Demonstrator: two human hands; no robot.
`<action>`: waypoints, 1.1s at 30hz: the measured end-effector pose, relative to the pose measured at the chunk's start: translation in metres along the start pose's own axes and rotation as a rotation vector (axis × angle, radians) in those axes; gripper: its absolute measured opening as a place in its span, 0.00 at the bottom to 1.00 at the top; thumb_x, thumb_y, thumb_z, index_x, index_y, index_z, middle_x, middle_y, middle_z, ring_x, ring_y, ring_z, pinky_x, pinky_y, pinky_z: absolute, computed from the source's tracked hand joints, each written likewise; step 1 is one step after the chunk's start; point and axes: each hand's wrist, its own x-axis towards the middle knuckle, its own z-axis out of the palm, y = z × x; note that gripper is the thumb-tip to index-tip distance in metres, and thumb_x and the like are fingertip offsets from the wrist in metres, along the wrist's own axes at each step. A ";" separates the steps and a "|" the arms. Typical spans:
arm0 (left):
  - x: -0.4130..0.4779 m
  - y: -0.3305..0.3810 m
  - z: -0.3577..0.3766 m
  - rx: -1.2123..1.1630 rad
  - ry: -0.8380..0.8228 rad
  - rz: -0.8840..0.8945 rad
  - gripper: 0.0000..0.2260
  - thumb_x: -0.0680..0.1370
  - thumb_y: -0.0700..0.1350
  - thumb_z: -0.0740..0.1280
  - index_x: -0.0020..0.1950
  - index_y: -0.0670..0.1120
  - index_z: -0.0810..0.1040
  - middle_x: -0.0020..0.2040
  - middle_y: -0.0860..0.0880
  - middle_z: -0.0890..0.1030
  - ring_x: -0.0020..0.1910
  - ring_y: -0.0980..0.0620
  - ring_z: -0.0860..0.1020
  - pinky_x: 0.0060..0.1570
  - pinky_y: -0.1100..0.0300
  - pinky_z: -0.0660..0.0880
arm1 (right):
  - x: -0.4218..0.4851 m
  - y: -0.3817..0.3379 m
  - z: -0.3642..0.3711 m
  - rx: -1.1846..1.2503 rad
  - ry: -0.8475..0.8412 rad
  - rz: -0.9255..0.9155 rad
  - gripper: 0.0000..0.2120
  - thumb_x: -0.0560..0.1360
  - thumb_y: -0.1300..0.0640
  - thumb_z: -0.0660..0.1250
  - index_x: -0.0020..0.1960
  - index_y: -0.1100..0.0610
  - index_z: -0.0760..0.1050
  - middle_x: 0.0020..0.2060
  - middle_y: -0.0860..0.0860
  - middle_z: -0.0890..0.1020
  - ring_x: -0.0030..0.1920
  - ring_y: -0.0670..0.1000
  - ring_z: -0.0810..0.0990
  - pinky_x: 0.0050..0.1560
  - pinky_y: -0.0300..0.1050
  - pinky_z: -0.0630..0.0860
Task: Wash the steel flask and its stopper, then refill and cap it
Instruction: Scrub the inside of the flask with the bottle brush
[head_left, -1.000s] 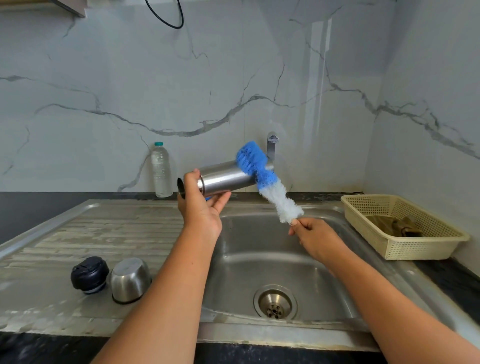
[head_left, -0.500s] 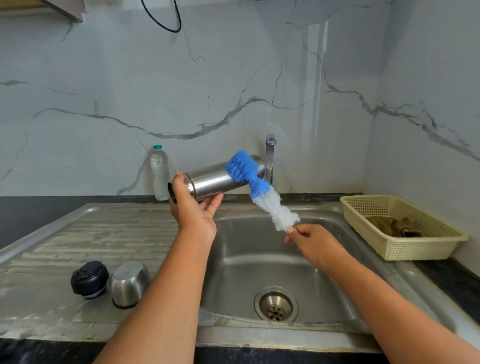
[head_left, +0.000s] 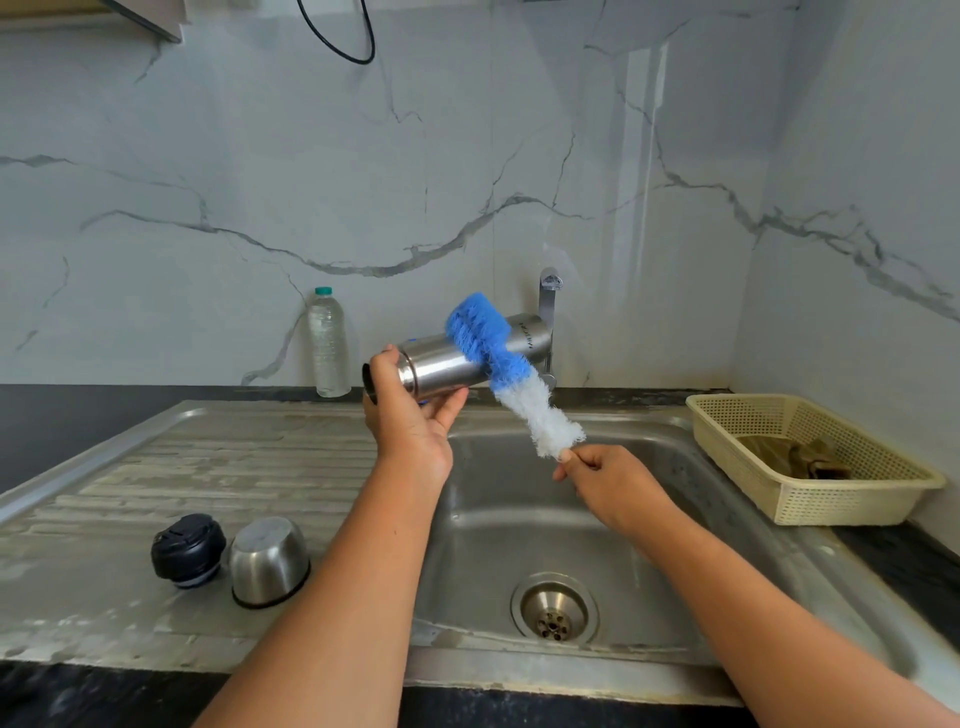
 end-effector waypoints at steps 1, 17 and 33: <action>-0.001 -0.002 0.001 0.007 -0.004 0.000 0.20 0.76 0.53 0.72 0.65 0.47 0.78 0.61 0.41 0.82 0.55 0.38 0.85 0.53 0.41 0.84 | 0.001 -0.002 0.001 0.006 0.004 -0.004 0.16 0.84 0.46 0.61 0.46 0.51 0.83 0.32 0.49 0.75 0.32 0.48 0.70 0.35 0.42 0.70; 0.006 0.011 -0.002 -0.003 0.047 0.076 0.14 0.78 0.52 0.72 0.61 0.49 0.78 0.60 0.42 0.83 0.56 0.40 0.85 0.53 0.40 0.84 | -0.008 0.003 0.008 -0.067 -0.109 -0.038 0.17 0.84 0.45 0.61 0.44 0.50 0.82 0.32 0.50 0.74 0.29 0.47 0.69 0.34 0.42 0.70; 0.001 -0.002 0.003 0.045 0.016 0.049 0.19 0.77 0.54 0.72 0.63 0.45 0.80 0.57 0.42 0.83 0.59 0.40 0.84 0.50 0.38 0.84 | -0.004 -0.011 0.024 -0.051 -0.124 -0.073 0.17 0.84 0.45 0.60 0.44 0.49 0.82 0.30 0.47 0.74 0.29 0.47 0.69 0.35 0.42 0.71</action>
